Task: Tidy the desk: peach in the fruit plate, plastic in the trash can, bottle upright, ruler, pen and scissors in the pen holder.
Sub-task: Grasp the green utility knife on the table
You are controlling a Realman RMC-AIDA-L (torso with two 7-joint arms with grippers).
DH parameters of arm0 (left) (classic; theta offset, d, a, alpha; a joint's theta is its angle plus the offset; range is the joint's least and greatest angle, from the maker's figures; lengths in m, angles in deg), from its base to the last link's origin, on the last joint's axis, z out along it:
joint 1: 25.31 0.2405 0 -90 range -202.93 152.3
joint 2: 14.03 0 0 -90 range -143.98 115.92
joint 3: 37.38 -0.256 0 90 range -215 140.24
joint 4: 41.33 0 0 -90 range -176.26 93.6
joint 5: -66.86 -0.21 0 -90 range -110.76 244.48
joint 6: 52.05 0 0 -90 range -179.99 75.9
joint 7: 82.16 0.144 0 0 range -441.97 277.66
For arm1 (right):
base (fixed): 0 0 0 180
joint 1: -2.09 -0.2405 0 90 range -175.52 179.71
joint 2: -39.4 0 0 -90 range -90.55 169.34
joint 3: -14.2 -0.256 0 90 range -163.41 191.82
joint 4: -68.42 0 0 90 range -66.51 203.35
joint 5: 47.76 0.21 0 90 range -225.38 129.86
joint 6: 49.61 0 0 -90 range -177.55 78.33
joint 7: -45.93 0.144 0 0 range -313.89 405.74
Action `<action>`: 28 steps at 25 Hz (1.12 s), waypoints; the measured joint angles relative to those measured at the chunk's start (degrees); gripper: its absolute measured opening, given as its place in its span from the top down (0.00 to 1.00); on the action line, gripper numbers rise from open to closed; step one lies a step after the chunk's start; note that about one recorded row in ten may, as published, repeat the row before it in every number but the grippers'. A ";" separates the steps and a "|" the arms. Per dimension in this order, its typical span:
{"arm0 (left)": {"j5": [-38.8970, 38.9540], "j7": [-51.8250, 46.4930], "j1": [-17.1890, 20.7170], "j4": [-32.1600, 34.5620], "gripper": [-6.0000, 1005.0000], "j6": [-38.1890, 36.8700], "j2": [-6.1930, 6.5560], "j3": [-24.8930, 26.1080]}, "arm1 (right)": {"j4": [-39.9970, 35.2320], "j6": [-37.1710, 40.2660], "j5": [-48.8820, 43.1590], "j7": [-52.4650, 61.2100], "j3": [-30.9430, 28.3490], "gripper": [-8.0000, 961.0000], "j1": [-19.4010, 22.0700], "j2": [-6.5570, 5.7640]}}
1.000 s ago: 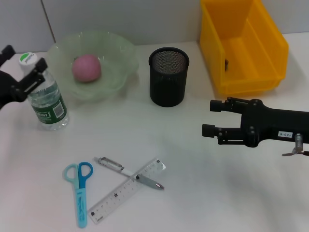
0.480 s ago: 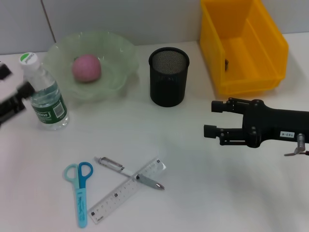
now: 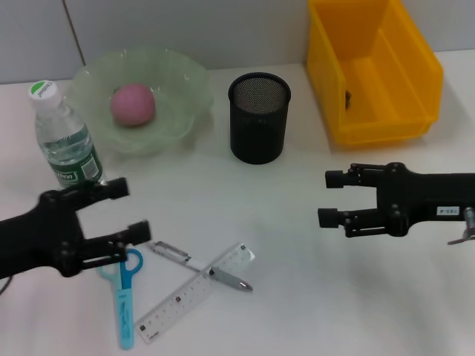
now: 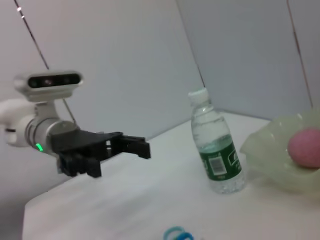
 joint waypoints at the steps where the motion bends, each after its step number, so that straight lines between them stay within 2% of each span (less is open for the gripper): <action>1: -0.56 -0.01 -0.41 -0.31 0.14 0.01 -0.01 -0.01 | -0.65 0.69 -0.56 1.63 0.08 0.14 -0.51 -0.44; 3: -2.37 -0.21 -1.94 -0.85 0.14 0.04 -0.02 0.00 | -3.43 1.57 -3.37 7.20 0.21 0.14 -2.51 -1.27; 4: -2.37 -0.21 -1.94 -0.85 0.14 0.04 -0.02 0.00 | -3.43 1.57 -3.37 7.20 0.21 0.14 -2.51 -1.27; 5: -2.89 -0.43 -2.27 -0.85 0.14 0.04 -0.03 0.00 | -5.46 1.86 -6.17 10.80 0.24 0.14 -4.19 -1.59; 6: -3.28 -0.66 -2.57 -0.85 0.14 0.03 -0.03 -0.01 | -5.46 1.86 -6.17 10.80 0.24 0.14 -4.19 -1.59; 8: -4.49 -1.55 -3.29 -0.73 0.14 0.02 -0.03 -0.09 | -7.35 2.46 -11.14 14.81 0.26 0.14 -6.86 -1.88; 13: -5.63 -2.87 -3.80 -0.35 0.14 0.87 -0.03 -0.63 | -8.44 3.93 -16.01 17.02 0.28 0.14 -9.59 -1.66; 28: -7.00 -3.33 -4.06 -0.08 0.14 2.49 -0.04 -0.78 | -9.42 5.20 -17.56 21.56 1.10 0.14 -12.06 -1.57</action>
